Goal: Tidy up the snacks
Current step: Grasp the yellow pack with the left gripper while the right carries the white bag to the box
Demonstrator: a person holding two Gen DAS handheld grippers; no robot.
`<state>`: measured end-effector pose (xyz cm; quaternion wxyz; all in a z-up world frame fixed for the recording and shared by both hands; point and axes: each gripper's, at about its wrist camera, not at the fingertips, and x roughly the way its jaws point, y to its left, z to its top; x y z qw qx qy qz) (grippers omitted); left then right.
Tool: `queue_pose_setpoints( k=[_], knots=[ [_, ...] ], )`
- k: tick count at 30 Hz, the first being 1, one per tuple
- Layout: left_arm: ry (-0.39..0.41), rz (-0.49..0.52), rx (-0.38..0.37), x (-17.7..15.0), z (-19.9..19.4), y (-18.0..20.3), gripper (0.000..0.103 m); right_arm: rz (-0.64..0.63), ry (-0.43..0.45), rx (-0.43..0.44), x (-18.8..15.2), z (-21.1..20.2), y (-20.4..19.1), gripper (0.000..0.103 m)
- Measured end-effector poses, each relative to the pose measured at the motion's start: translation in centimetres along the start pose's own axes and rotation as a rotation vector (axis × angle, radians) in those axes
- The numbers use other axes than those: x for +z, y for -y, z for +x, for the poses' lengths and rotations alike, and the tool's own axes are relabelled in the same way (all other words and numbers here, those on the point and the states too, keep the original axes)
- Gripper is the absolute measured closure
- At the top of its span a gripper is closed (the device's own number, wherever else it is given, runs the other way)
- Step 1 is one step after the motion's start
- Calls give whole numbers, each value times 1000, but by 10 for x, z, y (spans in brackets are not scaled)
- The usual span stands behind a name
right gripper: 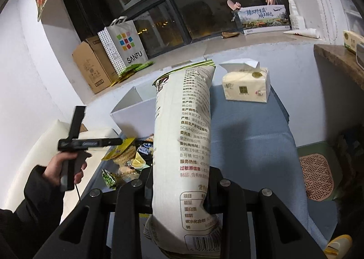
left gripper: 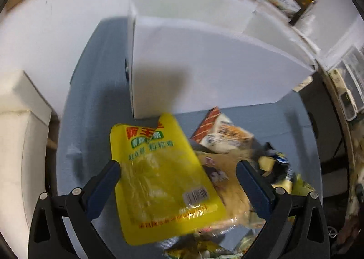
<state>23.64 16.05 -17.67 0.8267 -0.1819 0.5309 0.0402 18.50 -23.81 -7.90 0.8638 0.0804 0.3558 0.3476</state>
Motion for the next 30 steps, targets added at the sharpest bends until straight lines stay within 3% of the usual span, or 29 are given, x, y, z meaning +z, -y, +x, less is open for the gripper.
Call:
queue_pose_setpoints(
  k=[2,6,9,14,20,26,30],
  knots=[
    [-10,21,19,1,7,2,7,5,-10,4,-1,4,0,72],
    [11,37,3,2,0,1,55,-13,-23,3,-4,10,-4,72],
    [39,73,2,-3,-8,1,69,-19,-29,7,-5,12,-6,72],
    [159,105,-79,-18,-44,8,71,-27,-34,8,-5,14,-9,72],
    [372,156,-205,-20,-120,29,71,-58,-27,31,6,22,-21,72],
    [524,159,-303,29,-160,48,71,-110,-10,75,57,51,-43,72],
    [538,107,-311,81,-149,49,71,-99,-2,86,113,89,-53,72]
  ],
)
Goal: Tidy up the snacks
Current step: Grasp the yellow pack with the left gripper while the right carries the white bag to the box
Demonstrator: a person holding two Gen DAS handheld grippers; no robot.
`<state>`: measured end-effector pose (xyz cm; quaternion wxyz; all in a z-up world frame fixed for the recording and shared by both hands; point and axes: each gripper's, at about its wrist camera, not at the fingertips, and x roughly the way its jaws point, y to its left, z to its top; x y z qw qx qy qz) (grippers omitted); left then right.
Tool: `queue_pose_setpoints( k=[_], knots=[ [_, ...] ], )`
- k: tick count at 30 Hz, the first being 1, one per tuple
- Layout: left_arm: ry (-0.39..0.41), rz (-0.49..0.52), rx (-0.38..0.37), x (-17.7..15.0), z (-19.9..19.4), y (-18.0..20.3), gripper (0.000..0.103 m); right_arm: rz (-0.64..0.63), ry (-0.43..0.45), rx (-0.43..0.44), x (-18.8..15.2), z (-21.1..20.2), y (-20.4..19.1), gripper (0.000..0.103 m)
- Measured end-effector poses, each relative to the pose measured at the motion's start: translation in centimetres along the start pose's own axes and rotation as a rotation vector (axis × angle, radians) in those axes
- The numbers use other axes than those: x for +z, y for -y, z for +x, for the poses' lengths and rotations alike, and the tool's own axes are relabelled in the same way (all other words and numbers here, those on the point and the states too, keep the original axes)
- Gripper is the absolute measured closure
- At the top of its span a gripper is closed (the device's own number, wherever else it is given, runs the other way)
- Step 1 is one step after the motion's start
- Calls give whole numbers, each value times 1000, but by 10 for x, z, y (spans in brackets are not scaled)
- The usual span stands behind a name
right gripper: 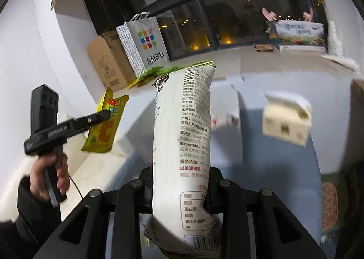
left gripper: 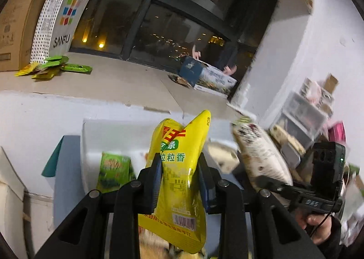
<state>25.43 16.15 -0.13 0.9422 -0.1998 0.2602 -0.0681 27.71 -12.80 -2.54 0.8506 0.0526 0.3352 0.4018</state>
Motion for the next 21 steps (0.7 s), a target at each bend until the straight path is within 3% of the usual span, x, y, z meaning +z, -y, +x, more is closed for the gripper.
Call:
queue_pose_setpoints(
  k=[5,8,9,10,11,13,14,18,21],
  knots=[
    [-39,8,77,27,59,-18,71,48,-66,-20,63,73,12,72],
    [-60,10,121,30,83,-29,61,60,-109,-51,88,115,19,72],
    [-61,4,145,31,87,-33,48,68,-114,-58,92,124,22,71],
    [-65,-2,170,31,90,-36,19,79,-121,-61,96,133,25,71],
    [-70,-13,189,30,92,-41,4,92,-129,-66,99,142,28,68],
    [-75,-14,202,27,91,-47,0,128,-141,-58,102,154,36,37],
    [-77,-11,207,25,88,-46,0,148,-140,-44,101,157,40,2],
    [-67,29,252,20,80,-42,0,143,-84,-54,99,146,44,0],
    [-44,14,222,19,66,-38,0,129,-59,-61,100,135,39,0]
  ],
)
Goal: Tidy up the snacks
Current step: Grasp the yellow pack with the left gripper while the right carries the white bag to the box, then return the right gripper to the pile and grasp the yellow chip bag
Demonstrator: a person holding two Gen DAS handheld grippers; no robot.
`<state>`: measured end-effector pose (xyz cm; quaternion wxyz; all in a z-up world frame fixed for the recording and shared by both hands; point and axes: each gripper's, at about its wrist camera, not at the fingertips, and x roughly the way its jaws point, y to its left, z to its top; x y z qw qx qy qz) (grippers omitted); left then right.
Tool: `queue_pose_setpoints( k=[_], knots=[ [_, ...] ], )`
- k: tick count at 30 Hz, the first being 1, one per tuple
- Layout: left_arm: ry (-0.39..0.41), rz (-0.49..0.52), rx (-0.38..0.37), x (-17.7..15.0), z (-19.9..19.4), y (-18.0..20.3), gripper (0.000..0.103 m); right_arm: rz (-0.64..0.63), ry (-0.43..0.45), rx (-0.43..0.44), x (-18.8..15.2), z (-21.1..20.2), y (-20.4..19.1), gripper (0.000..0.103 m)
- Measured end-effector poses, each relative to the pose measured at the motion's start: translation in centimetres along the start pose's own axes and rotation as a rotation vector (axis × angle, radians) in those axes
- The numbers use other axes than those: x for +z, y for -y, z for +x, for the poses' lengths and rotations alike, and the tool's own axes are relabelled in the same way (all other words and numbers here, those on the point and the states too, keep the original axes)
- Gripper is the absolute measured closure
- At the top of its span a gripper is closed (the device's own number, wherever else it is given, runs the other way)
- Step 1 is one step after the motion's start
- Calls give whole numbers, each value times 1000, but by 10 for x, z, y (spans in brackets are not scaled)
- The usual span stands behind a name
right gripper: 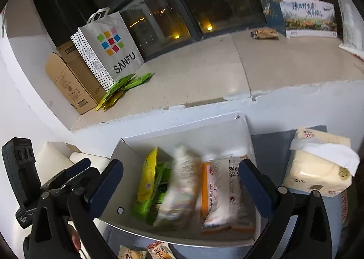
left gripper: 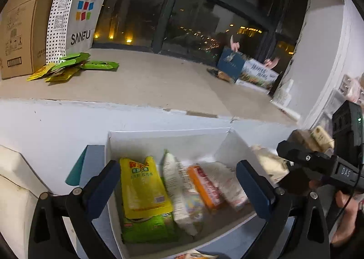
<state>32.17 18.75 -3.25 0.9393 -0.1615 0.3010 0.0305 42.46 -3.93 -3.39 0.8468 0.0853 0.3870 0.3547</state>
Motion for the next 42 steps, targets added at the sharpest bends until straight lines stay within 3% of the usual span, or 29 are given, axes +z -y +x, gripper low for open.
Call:
queue_pose_setpoints(
  k=[8,16,24,29,33,39,42],
  knots=[
    [142,93,-30,-21,-79,26,0,-94,47,42,-8,-44,-28,0],
    [237,187,-60,-86,-174,57,0,-254,120,40,-70,-128,-51,0],
    [194,174,-98,-166,-214,64,0,-317,180,-2,-160,-213,-33,0],
    [148,117,-87,-200,-220,53,0,-301,194,-37,-210,-236,-18,0],
    [114,69,-89,-210,-218,40,0,-280,138,-34,-235,-229,-8,0],
    [92,50,-71,-215,-212,33,0,-338,-77,-136,-251,-171,-3,0],
    [82,48,-81,-216,-209,33,0,-271,-165,-111,-255,-145,2,0]
  ],
)
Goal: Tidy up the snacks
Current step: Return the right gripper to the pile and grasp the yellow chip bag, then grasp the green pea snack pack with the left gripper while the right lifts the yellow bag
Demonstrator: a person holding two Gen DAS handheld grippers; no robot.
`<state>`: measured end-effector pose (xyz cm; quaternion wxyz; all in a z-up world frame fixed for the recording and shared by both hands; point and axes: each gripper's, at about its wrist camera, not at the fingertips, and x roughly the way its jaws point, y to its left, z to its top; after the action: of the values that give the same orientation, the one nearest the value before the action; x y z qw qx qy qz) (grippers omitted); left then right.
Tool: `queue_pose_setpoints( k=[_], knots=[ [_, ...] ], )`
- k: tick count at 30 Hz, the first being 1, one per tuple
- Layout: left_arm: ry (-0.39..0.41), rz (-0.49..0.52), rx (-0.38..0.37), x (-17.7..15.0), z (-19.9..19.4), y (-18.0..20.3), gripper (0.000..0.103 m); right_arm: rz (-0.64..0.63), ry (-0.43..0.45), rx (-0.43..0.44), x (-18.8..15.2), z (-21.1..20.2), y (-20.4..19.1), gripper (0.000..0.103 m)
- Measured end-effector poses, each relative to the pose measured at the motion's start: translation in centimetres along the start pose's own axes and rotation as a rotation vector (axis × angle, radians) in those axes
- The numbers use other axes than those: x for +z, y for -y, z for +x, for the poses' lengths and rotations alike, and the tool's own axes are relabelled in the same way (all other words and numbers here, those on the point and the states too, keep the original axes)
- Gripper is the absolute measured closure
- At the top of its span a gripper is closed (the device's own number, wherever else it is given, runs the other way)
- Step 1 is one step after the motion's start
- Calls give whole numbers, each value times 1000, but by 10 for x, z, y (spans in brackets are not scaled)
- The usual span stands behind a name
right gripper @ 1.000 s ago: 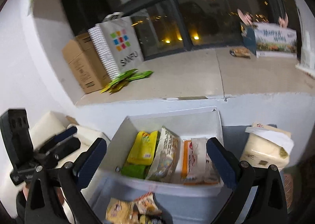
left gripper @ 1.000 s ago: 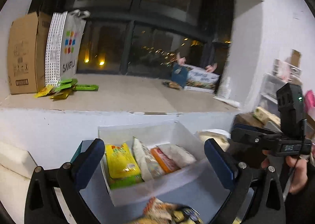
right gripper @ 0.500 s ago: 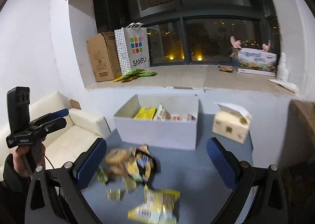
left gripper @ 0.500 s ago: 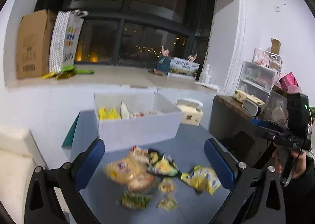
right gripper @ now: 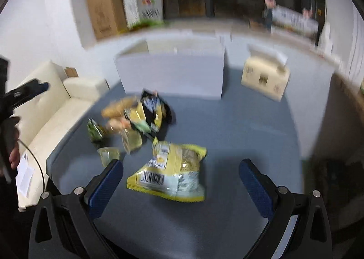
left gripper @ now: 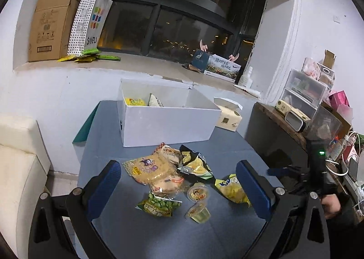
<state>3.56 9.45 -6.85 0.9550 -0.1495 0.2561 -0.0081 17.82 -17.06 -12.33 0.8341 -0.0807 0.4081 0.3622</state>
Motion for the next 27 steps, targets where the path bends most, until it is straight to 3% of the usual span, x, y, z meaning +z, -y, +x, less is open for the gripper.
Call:
queue_pose_setpoints(
  k=[2,5,10,11,13,17,27],
  knots=[
    [-9,8,7,-2,2,1,0,15,-43,32,2,16,-2,0],
    [-20,24,10,-4,3,3,0,9,-101,-19,6,42,-6,0],
    [-78,76,32,-14,12,5,0,72,-207,-35,2,76,4,0],
    [-95,91,32,-18,15,6,0,80,-202,-27,0,78,5,1],
    [-125,116,31,-25,20,8,0,81,-181,-5,-6,78,8,36],
    [-186,138,30,-37,32,8,0,98,-139,51,-13,67,16,41],
    [-349,186,62,-54,94,-9,0,167,12,81,-17,18,28,40]
  ],
)
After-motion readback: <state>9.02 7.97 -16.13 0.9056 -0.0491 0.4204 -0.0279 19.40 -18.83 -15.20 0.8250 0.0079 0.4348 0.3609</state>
